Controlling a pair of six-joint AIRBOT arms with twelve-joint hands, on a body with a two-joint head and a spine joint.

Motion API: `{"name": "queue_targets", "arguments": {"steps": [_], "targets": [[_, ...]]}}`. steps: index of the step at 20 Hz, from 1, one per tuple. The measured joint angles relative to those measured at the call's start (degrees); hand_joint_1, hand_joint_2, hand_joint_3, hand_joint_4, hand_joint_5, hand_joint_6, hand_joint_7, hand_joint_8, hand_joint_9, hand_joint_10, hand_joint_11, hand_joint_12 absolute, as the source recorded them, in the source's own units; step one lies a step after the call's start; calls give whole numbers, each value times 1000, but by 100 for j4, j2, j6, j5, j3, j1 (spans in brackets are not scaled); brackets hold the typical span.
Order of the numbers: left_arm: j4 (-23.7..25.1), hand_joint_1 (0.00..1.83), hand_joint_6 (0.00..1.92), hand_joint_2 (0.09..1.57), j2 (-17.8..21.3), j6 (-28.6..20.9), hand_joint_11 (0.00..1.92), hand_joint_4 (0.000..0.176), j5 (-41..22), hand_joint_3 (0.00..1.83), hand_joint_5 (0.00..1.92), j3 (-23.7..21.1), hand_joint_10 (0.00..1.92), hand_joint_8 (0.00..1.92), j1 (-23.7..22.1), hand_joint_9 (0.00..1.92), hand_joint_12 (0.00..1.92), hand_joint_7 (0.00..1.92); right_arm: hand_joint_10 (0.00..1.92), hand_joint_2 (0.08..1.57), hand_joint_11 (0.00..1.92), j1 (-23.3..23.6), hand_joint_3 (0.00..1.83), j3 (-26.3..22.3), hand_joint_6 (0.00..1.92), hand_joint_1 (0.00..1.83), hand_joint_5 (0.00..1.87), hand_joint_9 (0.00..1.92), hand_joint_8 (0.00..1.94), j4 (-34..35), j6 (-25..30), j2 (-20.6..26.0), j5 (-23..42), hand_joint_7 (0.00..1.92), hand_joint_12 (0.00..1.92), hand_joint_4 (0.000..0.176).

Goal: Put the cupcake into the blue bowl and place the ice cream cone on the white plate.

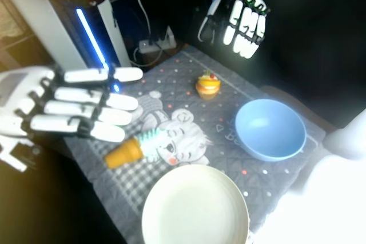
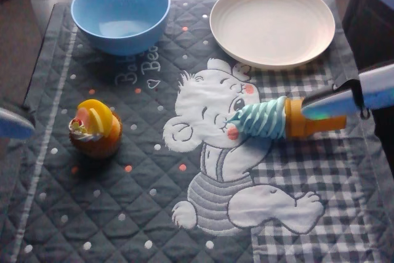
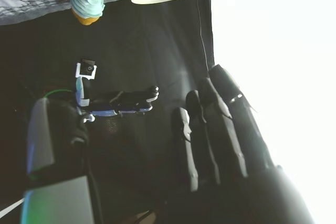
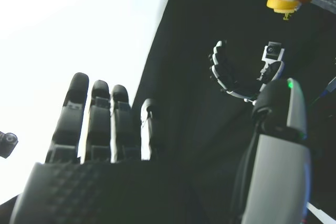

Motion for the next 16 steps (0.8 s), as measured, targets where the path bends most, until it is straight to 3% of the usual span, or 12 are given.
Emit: {"name": "queue_targets", "arguments": {"steps": [1, 2, 4, 6, 8, 9, 11, 13, 14, 15, 16], "targets": [[0, 618, 6, 755, 0, -2, 0, 61, -15, 13, 27, 0, 8, 7, -2, 86, 598, 76, 4, 644, 0, 0, 10, 0, 2, 751, 70, 221, 0, 17, 0, -28, 0, 222, 566, 56], [15, 623, 6, 763, 0, -13, 0, 57, -22, 9, 40, -4, 8, 6, -2, 98, 621, 86, 3, 648, 0, 0, 10, -2, 2, 753, 72, 219, 0, 17, -2, -59, 2, 219, 561, 57], [101, 598, 5, 775, 0, -39, 0, 32, -17, 6, 64, -4, 4, 2, -2, 104, 675, 91, 4, 638, 0, 0, 3, -2, 3, 761, 76, 226, 2, 17, -2, -87, 4, 227, 545, 72], [120, 609, 1, 768, -2, -59, 0, 37, -24, 1, 66, -15, 1, 1, 0, 91, 638, 81, 3, 643, 1, 0, 4, -2, 3, 764, 82, 227, 3, 59, -2, -114, 24, 235, 533, 72], [153, 593, 1, 774, -2, -61, 0, 0, -24, 1, 89, -15, 2, 1, -2, 115, 662, 93, 2, 637, 0, 0, 0, -2, 3, 769, 84, 226, 2, 59, -2, -120, 24, 234, 525, 81], [166, 612, 0, 771, -2, -70, 0, 0, -24, 0, 88, -17, 0, 0, -2, 112, 627, 79, 1, 695, 0, 0, 0, -2, 1, 720, 80, 238, 0, 63, -2, -120, 24, 246, 624, 48], [212, 533, 0, 798, -2, -105, 0, 0, -2, 7, 77, -17, 0, 0, -4, 98, 483, 76, 2, 738, 2, 0, 7, -17, 0, 688, 77, 244, 1, 72, 0, -120, 24, 250, 653, 30], [286, 459, 1, 816, -2, -127, 0, 0, 44, 5, 61, -17, 2, 2, -7, 107, 389, 90, 2, 742, 0, -2, 5, -26, 1, 687, 83, 235, 1, 72, 0, -136, 26, 243, 633, 25], [306, 456, 1, 821, -2, -140, 0, 0, 79, 2, 59, -24, 4, 3, -9, 121, 435, 104, 0, 735, 0, -2, 1, -26, 2, 688, 87, 229, 0, 74, 0, -138, 24, 234, 612, 29], [332, 507, 2, 807, -9, -168, 0, 0, 140, 0, 66, -28, 4, 5, -39, 130, 480, 123, 0, 720, 4, -2, 0, -26, 2, 693, 90, 227, 0, 83, 0, -138, 24, 229, 612, 28], [393, 598, 0, 802, -17, -212, 0, 0, 203, 0, 32, -26, 2, 2, -81, 70, 378, 72, 1, 722, 0, -2, 0, -26, 1, 702, 81, 198, 0, 116, -2, -149, 28, 219, 566, 34]]}}
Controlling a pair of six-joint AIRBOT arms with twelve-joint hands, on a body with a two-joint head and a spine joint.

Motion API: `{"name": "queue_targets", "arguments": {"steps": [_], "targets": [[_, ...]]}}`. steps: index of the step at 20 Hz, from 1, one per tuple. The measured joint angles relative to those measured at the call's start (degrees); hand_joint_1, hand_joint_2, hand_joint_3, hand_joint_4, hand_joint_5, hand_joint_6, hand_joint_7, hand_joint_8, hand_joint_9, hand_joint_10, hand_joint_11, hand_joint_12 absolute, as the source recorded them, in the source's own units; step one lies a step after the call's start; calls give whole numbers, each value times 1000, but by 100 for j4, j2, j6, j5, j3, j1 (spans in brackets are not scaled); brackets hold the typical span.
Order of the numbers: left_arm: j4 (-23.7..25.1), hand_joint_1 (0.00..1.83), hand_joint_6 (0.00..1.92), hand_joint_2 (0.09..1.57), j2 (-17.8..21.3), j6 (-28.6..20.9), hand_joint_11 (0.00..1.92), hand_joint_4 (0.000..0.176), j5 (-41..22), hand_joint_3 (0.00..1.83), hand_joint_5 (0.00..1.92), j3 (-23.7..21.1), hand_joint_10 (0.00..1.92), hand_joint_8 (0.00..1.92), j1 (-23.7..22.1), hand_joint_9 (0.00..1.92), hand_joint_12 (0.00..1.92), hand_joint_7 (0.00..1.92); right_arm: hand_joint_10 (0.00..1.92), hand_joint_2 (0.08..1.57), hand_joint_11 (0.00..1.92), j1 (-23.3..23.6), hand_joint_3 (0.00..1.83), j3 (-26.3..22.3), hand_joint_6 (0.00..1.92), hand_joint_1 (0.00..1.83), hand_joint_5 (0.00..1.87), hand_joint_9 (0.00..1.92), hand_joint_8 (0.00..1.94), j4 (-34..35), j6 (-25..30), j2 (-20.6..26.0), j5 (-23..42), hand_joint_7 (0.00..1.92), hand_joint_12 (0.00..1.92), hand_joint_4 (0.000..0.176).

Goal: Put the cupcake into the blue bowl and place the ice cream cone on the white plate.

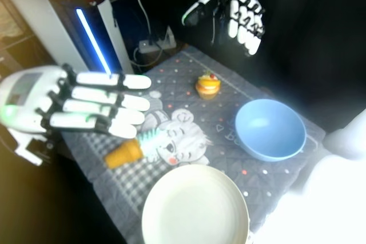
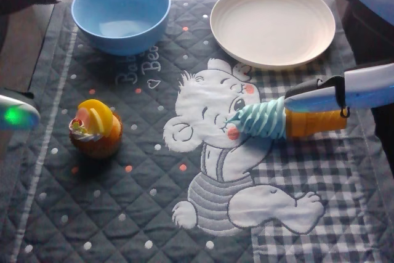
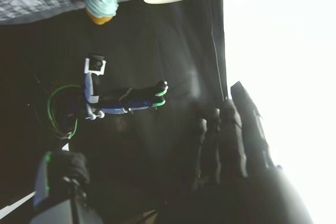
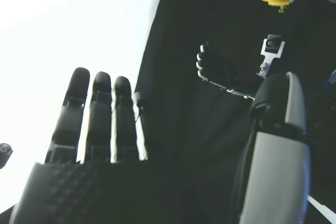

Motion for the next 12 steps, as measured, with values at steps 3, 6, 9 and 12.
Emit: {"name": "queue_targets", "arguments": {"steps": [3, 6, 9, 12], "targets": [[356, 612, 1, 753, -138, -319, 0, 0, 256, 0, 94, 142, 1, 1, -153, 133, 689, 101, 3, 715, 0, -92, 0, 0, 0, 756, 87, 210, 3, 59, 0, -70, -15, 242, 395, 25], [813, 660, 1, 750, -326, -713, 0, 7, 750, 0, 131, 350, 15, 4, -339, 285, 863, 231, 6, 673, 0, -157, 0, 59, 2, 793, 107, 240, 3, 55, 48, -192, -267, 261, 336, 34], [1611, 725, 0, 763, -535, -1329, 71, 0, 1296, 0, 188, 560, 4, 1, -647, 346, 752, 304, 9, 659, 20, -168, 0, 352, 0, 764, 100, 254, 7, -164, 494, -398, -756, 275, 334, 34], [2527, 693, 1, 756, -715, -1998, 150, 0, 1812, 0, 219, 787, 4, 1, -1056, 389, 767, 339, 0, 673, 41, -170, 0, 483, 0, 745, 43, 214, 0, -284, 651, -520, -1180, 259, 331, 31]]}}
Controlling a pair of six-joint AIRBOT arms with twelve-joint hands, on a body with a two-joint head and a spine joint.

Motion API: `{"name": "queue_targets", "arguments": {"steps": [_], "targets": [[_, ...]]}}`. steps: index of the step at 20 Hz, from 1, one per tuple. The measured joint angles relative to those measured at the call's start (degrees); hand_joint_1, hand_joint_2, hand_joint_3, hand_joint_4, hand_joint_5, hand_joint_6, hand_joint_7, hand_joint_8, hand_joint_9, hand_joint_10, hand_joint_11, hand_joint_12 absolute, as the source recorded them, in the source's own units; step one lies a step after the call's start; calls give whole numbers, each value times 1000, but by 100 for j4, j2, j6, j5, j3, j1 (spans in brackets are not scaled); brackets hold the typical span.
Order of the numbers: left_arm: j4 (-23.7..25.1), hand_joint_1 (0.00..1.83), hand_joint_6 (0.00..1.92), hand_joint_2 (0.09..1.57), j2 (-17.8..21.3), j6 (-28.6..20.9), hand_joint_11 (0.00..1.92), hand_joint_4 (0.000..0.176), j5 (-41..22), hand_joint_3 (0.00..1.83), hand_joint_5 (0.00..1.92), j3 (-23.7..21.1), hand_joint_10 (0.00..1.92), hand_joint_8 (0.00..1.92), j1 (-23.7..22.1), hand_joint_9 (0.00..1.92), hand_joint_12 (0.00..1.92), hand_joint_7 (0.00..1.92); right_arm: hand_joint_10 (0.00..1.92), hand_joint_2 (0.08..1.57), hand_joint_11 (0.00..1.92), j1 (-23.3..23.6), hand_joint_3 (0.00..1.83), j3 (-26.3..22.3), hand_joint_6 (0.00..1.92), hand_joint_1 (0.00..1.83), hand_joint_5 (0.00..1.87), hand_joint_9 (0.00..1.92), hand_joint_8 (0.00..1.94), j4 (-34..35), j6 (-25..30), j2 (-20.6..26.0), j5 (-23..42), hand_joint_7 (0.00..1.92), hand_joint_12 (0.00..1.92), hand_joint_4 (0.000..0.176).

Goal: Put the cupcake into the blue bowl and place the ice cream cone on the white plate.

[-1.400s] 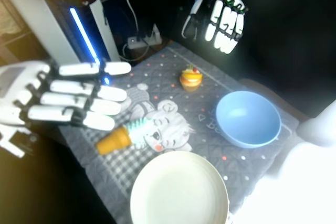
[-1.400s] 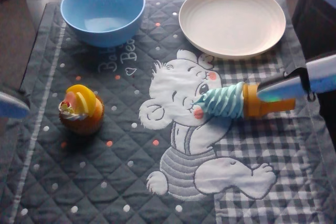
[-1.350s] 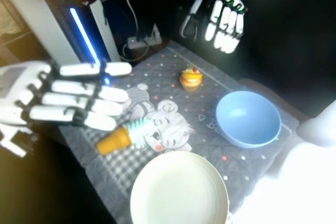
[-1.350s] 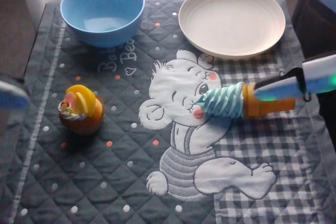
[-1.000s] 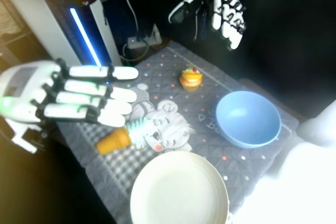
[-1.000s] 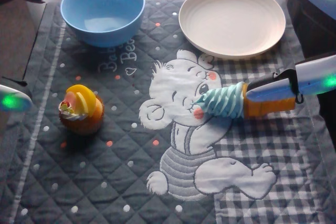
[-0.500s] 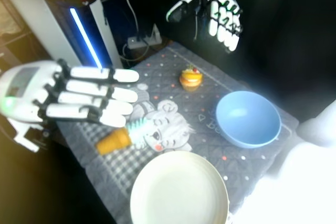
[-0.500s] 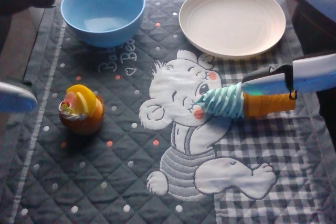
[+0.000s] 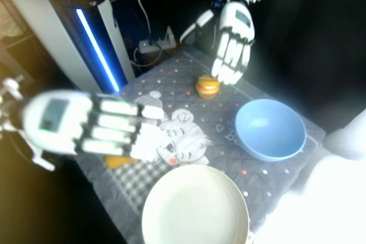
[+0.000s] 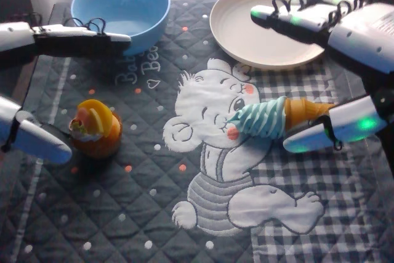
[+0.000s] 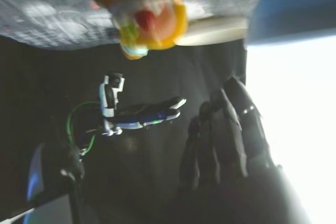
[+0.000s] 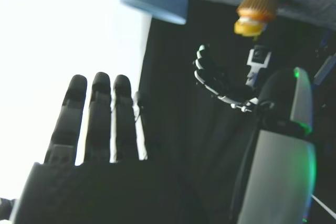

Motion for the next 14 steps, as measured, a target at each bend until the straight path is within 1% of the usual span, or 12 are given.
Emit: {"name": "queue_targets", "arguments": {"steps": [1, 2, 3, 4, 5, 6, 8, 9, 10, 11, 13, 14], "targets": [[293, 751, 1, 757, -76, -273, 99, 0, 179, 1, 225, 101, 0, 3, -107, 379, 768, 348, 5, 665, 68, 0, 0, 13, 6, 736, 58, 224, 3, -26, 4, -20, -81, 267, 341, 32], [393, 751, 1, 757, -109, -345, 99, 0, 260, 1, 225, 129, 0, 3, -140, 379, 768, 348, 5, 665, 68, 0, 0, 24, 6, 736, 58, 224, 3, -31, 7, -37, -114, 267, 341, 32], [535, 762, 3, 764, -140, -420, 133, 0, 341, 4, 230, 160, 12, 10, -149, 406, 787, 368, 4, 669, 71, 0, 0, 44, 9, 728, 68, 222, 0, -55, 15, -55, -166, 256, 342, 16], [695, 769, 0, 769, -170, -542, 111, 0, 431, 1, 234, 175, 5, 3, -153, 408, 830, 374, 7, 676, 89, -42, 3, 59, 13, 725, 84, 232, 5, -50, 13, -85, -212, 266, 349, 9], [938, 742, 0, 779, -205, -732, 108, 0, 485, 0, 226, 245, 5, 1, -153, 428, 918, 375, 2, 688, 131, -48, 1, 85, 5, 700, 85, 244, 3, -79, 15, -125, -343, 287, 292, 15], [1091, 709, 0, 786, -223, -866, 118, 0, 577, 0, 225, 282, 10, 2, -173, 471, 995, 395, 0, 701, 128, -59, 5, 114, 3, 716, 86, 231, 3, -129, 26, -157, -435, 293, 272, 15], [1346, 728, 2, 779, -227, -1091, 165, 0, 702, 0, 235, 291, 1, 1, -229, 460, 825, 403, 3, 706, 149, -59, 0, 133, 0, 729, 111, 259, 2, -205, 48, -195, -592, 331, 230, 3], [1620, 738, 2, 784, -245, -1248, 132, 0, 737, 0, 268, 291, 0, 1, -262, 405, 746, 382, 6, 710, 152, -59, 2, 155, 0, 714, 99, 268, 0, -243, 83, -219, -647, 328, 222, 51], [1788, 738, 2, 784, -260, -1377, 132, 0, 750, 0, 268, 297, 0, 1, -280, 405, 746, 382, 6, 710, 152, -59, 2, 181, 0, 714, 99, 268, 0, -264, 105, -236, -678, 328, 222, 51], [1952, 741, 0, 784, -299, -1488, 136, 0, 769, 0, 253, 308, 1, 1, -282, 402, 742, 377, 0, 722, 133, -59, 6, 195, 0, 761, 96, 246, 0, -286, 118, -256, -756, 318, 212, 39], [2114, 748, 2, 776, -326, -1589, 132, 0, 802, 0, 254, 310, 1, 2, -282, 402, 741, 379, 9, 731, 167, -59, 8, 232, 1, 757, 97, 264, 4, -350, 144, -302, -892, 326, 226, 9], [2157, 754, 9, 769, -326, -1611, 145, 0, 831, 0, 273, 310, 8, 8, -302, 418, 746, 396, 4, 741, 163, -59, 11, 267, 0, 745, 78, 254, 0, -354, 146, -337, -951, 308, 225, 9]]}}
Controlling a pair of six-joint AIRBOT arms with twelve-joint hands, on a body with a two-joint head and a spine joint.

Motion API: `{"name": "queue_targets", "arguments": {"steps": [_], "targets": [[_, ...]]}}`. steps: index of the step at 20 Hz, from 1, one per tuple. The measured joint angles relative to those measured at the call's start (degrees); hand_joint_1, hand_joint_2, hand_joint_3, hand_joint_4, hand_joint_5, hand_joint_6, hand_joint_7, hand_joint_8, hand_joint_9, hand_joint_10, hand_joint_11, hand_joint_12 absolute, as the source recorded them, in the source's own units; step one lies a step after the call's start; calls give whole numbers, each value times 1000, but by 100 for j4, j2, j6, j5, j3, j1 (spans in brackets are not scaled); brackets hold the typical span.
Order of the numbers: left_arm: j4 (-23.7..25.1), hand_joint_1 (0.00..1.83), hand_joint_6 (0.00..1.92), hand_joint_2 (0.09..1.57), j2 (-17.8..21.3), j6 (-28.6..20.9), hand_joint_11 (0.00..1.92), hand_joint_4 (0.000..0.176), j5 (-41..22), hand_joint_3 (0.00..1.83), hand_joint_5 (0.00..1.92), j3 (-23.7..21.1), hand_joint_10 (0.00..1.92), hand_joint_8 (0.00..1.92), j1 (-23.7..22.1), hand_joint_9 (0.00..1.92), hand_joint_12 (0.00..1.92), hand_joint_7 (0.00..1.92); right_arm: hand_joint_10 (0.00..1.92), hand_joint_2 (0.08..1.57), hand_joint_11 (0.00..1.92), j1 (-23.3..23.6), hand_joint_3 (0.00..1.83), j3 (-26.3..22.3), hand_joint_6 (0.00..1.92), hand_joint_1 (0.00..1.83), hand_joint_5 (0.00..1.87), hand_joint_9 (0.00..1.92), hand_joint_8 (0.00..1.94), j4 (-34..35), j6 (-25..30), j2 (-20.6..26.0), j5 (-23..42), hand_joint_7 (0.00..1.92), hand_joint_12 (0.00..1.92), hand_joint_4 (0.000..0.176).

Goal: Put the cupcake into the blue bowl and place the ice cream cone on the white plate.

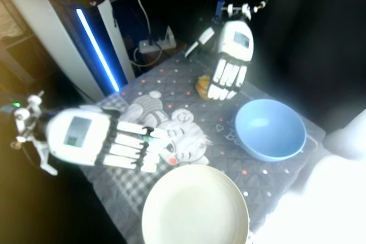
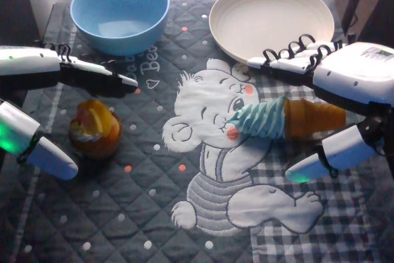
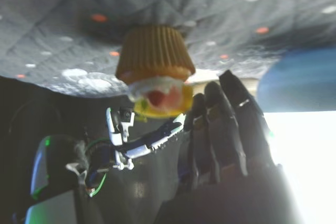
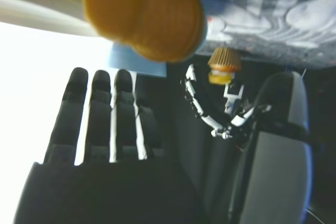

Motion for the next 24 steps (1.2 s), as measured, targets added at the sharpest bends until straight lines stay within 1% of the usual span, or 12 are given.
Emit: {"name": "queue_targets", "arguments": {"steps": [1, 7, 8, 11, 14, 17, 18, 20, 21, 22, 23, 24], "targets": [[24, 747, 8, 768, 0, -48, 138, 0, 2, 0, 274, 17, 5, 6, -15, 412, 744, 393, 13, 748, 187, 0, 12, 24, 0, 715, 70, 278, 1, 2, 13, -24, -59, 308, 237, 0], [367, 717, 1, 767, -92, -313, 147, 0, 116, 4, 260, 90, 0, 0, -28, 405, 700, 388, 15, 794, 205, -87, 0, 63, 2, 720, 115, 391, 6, -72, 195, -72, -114, 378, 292, 0], [404, 687, 0, 775, -107, -328, 139, 0, 105, 0, 256, 101, 0, 0, -33, 420, 787, 394, 3, 822, 164, -114, 0, 83, 6, 698, 191, 523, 5, -83, 221, -96, -127, 466, 590, 0], [485, 710, 3, 762, -107, -415, 133, 0, 122, 0, 267, 111, 1, 1, -39, 425, 806, 401, 18, 833, 204, -181, 1, 166, 13, 689, 285, 603, 11, -57, 319, -140, -98, 546, 755, 0], [579, 750, 13, 759, -155, -463, 150, 0, 175, 1, 328, 144, 16, 14, -39, 507, 920, 474, 27, 869, 320, -181, 9, 203, 14, 719, 371, 685, 15, -37, 330, -144, -35, 618, 776, 0], [647, 1047, 5, 834, -282, -575, 464, 0, 181, 1, 668, 245, 14, 7, -39, 741, 818, 706, 31, 1014, 465, -181, 1, 264, 4, 838, 548, 946, 12, 61, 332, -197, 24, 880, 1051, 0], [645, 1158, 5, 859, -299, -588, 628, 0, 184, 1, 755, 249, 27, 12, -44, 855, 823, 803, 61, 1037, 575, -181, 2, 289, 11, 911, 636, 1053, 19, 94, 334, -203, 33, 968, 1218, 0], [723, 1313, 10, 922, -356, -592, 836, 0, 205, 2, 948, 271, 40, 20, -44, 1138, 814, 1019, 157, 1078, 837, -181, 3, 343, 18, 1069, 787, 1276, 36, 155, 337, -216, 55, 1138, 1293, 0], [756, 1383, 493, 979, -431, -590, 870, 0, 212, 2, 1111, 310, 579, 128, -46, 1234, 819, 1298, 229, 1102, 987, -181, 6, 350, 798, 1226, 831, 1363, 692, 201, 341, -236, 70, 1147, 1253, 0], [754, 1383, 493, 979, -474, -599, 870, 0, 225, 2, 1111, 334, 579, 128, -57, 1234, 819, 1298, 229, 1102, 987, -181, 6, 352, 798, 1226, 831, 1363, 692, 199, 341, -247, 83, 1147, 1253, 0], [713, 1395, 651, 1037, -544, -610, 749, 0, 219, 0, 1140, 393, 1051, 430, -55, 1040, 1123, 1217, 622, 1099, 1117, -181, 8, 352, 857, 1269, 904, 1394, 944, 201, 341, -273, 133, 1128, 1380, 0], [678, 1395, 651, 1037, -590, -614, 749, 0, 225, 0, 1140, 415, 1051, 430, -44, 1040, 1123, 1217, 622, 1099, 1117, -179, 8, 352, 857, 1269, 904, 1394, 944, 197, 341, -278, 157, 1128, 1380, 0]]}}
